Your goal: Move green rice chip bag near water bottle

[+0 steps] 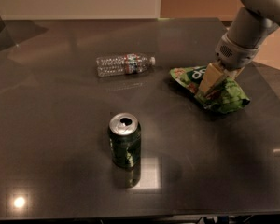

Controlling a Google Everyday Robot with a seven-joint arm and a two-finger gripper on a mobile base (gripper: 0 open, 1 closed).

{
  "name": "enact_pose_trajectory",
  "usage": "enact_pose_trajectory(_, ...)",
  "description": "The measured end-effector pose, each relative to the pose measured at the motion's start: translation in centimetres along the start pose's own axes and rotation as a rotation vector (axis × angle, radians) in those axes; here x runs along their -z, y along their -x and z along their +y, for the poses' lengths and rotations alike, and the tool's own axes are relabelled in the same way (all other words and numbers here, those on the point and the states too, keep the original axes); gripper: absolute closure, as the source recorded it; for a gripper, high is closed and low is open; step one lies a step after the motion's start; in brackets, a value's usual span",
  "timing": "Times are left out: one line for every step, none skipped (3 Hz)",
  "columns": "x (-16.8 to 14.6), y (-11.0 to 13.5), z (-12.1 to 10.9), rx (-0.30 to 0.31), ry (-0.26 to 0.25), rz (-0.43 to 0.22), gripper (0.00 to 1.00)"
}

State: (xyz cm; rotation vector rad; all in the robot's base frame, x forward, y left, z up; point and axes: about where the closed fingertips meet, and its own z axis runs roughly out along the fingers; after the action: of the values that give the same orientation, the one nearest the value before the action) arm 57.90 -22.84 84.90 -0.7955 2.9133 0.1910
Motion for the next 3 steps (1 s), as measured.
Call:
enact_pose_trajectory(-0.3,2.1,-0.3,0.081,0.007,0.014,0.87)
enact_pose_trajectory(-0.2,2.1,-0.3,0.081,0.007,0.014,1.00)
enact_pose_trajectory(-0.3,4.5,-0.3,0.176,0.032,-0.004,1.00)
